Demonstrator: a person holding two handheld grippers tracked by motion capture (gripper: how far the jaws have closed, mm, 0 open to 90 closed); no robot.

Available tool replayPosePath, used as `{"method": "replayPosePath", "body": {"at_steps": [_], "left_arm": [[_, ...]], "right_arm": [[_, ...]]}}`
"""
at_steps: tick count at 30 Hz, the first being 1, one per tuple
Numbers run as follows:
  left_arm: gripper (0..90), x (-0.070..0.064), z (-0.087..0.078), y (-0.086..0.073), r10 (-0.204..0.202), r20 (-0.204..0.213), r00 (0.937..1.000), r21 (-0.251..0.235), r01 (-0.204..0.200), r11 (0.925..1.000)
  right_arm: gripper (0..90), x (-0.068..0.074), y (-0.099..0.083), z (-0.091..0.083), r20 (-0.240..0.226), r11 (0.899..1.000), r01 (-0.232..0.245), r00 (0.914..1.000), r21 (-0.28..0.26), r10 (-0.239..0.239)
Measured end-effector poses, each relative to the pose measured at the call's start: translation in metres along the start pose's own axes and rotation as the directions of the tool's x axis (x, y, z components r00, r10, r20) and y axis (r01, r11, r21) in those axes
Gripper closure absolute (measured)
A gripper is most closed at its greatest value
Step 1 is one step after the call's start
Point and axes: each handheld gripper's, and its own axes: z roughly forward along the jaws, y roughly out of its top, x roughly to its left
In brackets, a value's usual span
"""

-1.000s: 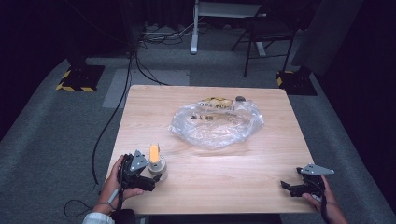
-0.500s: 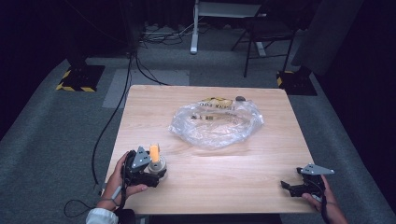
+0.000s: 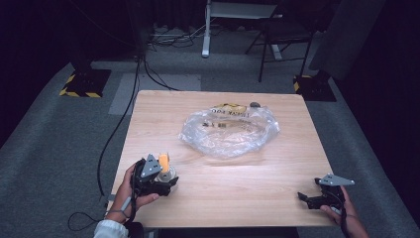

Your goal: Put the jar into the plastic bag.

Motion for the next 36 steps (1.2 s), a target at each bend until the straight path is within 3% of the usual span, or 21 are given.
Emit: {"method": "replayPosePath", "body": {"at_steps": [5,22,23,24,25,36], "left_arm": [[29.5,-0.0001,0.0005,0.0001,-0.022,-0.001,0.9998,-0.014,0.022,0.9997],[32.8,-0.0008,-0.0007,0.0002,-0.023,-0.004,0.9997,-0.049,0.022,0.9985],[33.8,-0.0012,-0.0021,0.0003,-0.026,-0.002,0.9997,-0.071,0.026,0.9971],[42.5,-0.0002,-0.0046,0.0008,-0.043,0.014,0.999,-0.097,0.044,0.9943],[45.5,0.0005,-0.0064,0.0019,-0.053,0.013,0.9985,-0.107,0.054,0.9927],[48.7,0.001,-0.0077,0.0036,-0.043,0.0,0.9991,-0.099,0.043,0.9942]], "right_arm": [[0.5,0.0,0.0,0.0,0.0,1.0,0.0,1.0,0.0,0.0],[0.5,0.0,0.0,0.0,0.0,1.0,0.0,1.0,0.0,0.0],[0.5,0.0,0.0,0.0,0.0,1.0,0.0,1.0,0.0,0.0],[0.4,0.0,0.0,0.0,0.0,1.0,0.0,1.0,0.0,0.0],[0.4,0.0,0.0,0.0,0.0,1.0,0.0,1.0,0.0,0.0],[0.4,0.0,0.0,0.0,0.0,1.0,0.0,1.0,0.0,0.0]]}}
